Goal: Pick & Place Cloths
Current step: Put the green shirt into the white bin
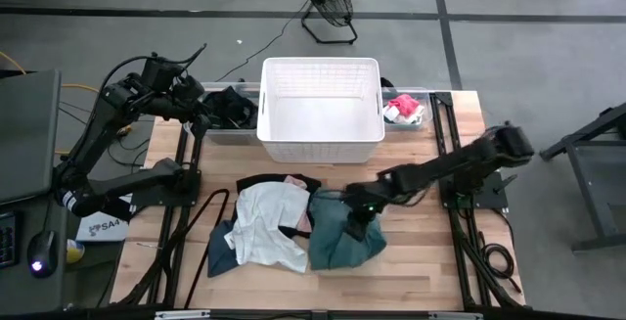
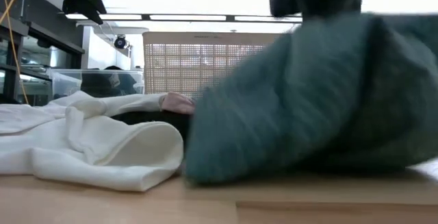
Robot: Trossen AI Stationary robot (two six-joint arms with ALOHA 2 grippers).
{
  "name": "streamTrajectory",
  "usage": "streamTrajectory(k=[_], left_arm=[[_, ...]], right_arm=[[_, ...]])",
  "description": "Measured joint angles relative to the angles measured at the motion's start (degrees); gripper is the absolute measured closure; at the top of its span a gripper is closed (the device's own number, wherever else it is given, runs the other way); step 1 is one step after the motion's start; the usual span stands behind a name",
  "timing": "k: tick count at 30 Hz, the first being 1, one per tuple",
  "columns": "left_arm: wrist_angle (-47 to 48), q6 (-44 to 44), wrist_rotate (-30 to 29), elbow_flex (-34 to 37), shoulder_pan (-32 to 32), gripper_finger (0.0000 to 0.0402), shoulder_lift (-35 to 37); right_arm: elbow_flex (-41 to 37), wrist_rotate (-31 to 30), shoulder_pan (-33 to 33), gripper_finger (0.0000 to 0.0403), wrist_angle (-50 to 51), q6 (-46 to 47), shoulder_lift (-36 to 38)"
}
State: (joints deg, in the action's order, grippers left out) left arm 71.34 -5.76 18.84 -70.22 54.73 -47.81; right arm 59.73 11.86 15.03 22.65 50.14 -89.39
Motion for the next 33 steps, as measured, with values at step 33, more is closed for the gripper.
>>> streamTrajectory(k=[33], left_arm=[[0.62, 0.26, 0.16, 0.00, 0.01, 0.0206, 0.00]], right_arm=[[0.34, 0.70, 1.48, 0.0360, -44.34, -27.14, 27.62]])
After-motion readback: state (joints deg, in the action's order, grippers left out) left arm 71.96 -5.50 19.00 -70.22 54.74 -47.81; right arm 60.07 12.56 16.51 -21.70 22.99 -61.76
